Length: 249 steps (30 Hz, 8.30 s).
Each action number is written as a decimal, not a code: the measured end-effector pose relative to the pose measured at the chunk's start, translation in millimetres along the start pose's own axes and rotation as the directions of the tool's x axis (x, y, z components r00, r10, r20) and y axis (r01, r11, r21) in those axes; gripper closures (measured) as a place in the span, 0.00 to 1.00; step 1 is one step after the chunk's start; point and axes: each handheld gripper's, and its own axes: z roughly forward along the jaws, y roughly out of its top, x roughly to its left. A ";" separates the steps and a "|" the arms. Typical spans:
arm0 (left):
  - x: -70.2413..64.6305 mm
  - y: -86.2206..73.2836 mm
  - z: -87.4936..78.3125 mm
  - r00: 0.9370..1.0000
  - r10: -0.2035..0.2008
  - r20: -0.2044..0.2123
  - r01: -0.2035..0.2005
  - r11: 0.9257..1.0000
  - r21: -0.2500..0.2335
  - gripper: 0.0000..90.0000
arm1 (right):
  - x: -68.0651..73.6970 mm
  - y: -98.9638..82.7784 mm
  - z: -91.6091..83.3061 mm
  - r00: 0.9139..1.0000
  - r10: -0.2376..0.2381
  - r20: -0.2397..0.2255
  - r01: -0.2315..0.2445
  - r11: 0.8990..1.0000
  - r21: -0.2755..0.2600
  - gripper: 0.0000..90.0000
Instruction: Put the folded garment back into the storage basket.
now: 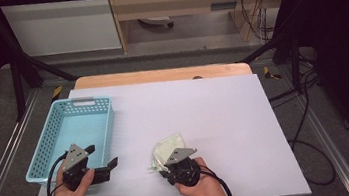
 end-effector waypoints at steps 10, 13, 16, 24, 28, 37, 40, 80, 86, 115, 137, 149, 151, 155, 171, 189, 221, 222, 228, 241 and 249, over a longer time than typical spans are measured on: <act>-1.0 0.2 1.3 1.000 0.008 0.003 -0.008 1.000 0.008 0.07 | 8.1 2.0 1.7 1.000 -0.002 -0.017 0.003 1.000 0.007 0.82; -0.8 0.2 0.7 1.000 0.004 0.002 -0.004 1.000 0.002 0.07 | 8.4 2.4 2.9 1.000 0.001 -0.020 -0.001 1.000 0.006 0.82; -1.0 0.3 0.6 1.000 0.002 -0.001 -0.002 1.000 0.003 0.07 | 8.8 1.6 3.6 1.000 0.010 -0.019 -0.010 1.000 0.002 0.80; 0.1 0.1 0.4 1.000 0.001 -0.008 -0.001 1.000 -0.001 0.07 | 10.7 4.6 2.2 0.998 0.041 -0.042 -0.041 0.999 -0.002 0.57; 0.4 0.1 -0.8 1.000 0.004 -0.007 -0.004 1.000 -0.002 0.07 | 10.9 7.5 -1.1 0.999 0.046 -0.020 -0.046 0.999 -0.006 0.38; 0.6 0.3 -0.8 1.000 0.004 -0.006 -0.004 1.000 -0.001 0.07 | 8.2 6.3 -10.0 0.999 0.054 0.002 -0.054 0.998 -0.012 0.19; 0.1 0.3 -1.4 1.000 0.006 -0.004 -0.006 1.000 -0.001 0.07 | 5.4 5.4 -12.5 0.998 0.060 0.016 -0.060 0.998 -0.016 0.15; 0.7 0.1 -1.3 1.000 0.003 -0.015 -0.003 1.000 -0.003 0.07 | -30.1 -29.6 -52.0 0.994 0.083 0.073 -0.083 0.997 -0.009 0.51; -0.2 0.3 -1.3 1.000 0.005 -0.014 -0.005 1.000 -0.001 0.07 | -32.5 -40.9 -54.1 0.993 0.098 0.072 -0.100 0.995 0.015 0.61; 0.7 3.0 -5.7 1.000 -0.011 -0.004 0.011 1.000 -0.027 0.08 | -23.0 -38.8 -27.7 0.997 0.053 0.054 -0.054 0.998 0.018 0.91; -64.8 57.7 57.1 0.986 0.089 0.138 -0.092 0.996 0.012 0.09 | -19.6 -50.2 -43.7 0.997 0.081 0.004 -0.081 0.995 0.052 0.97; -88.0 55.4 107.6 0.983 0.088 0.161 -0.108 0.987 0.123 0.14 | -16.0 -50.8 -47.3 0.999 0.038 0.000 -0.038 0.996 0.079 0.98; -93.1 51.9 110.3 0.981 0.104 0.163 -0.125 0.984 0.125 0.15 | -15.2 -53.1 -47.7 0.999 0.046 0.002 -0.046 0.997 0.068 0.98; -96.4 43.6 113.1 0.980 0.091 0.175 -0.119 0.980 0.157 0.17 | -16.4 -53.4 -47.7 0.998 0.067 -0.009 -0.066 0.995 0.068 0.98; -91.1 28.8 118.8 0.989 0.046 0.140 -0.073 0.978 0.194 0.31 | -17.1 -53.1 -47.0 0.999 0.051 -0.014 -0.049 0.997 0.067 0.98; -95.3 19.6 122.7 0.990 0.082 0.117 -0.109 0.963 0.245 0.41 | -14.6 -52.4 -46.9 1.000 0.031 0.003 -0.031 0.997 0.074 0.98; -102.0 16.5 125.5 0.969 -0.003 0.247 -0.077 0.947 0.311 0.91 | -15.1 -49.8 -48.0 0.999 0.027 -0.029 -0.026 0.999 0.040 0.98; -100.8 19.8 123.8 0.967 -0.011 0.253 -0.069 0.950 0.304 0.91 | -15.1 -48.4 -49.5 0.999 0.029 -0.037 -0.028 0.999 0.036 0.98; -94.7 42.0 116.4 0.969 0.016 0.246 -0.085 0.959 0.272 0.91 | -17.4 -31.0 -59.6 0.999 0.010 -0.047 -0.011 1.000 -0.015 0.98; -80.4 89.8 116.6 0.975 0.052 0.215 -0.100 0.971 0.219 0.91 | -41.7 9.5 -64.7 0.997 0.011 -0.076 -0.016 0.998 -0.063 0.98; -75.8 108.5 115.2 0.978 0.064 0.200 -0.104 0.975 0.195 0.91 | -49.0 25.4 -65.3 0.996 0.016 -0.092 -0.023 0.997 -0.078 0.98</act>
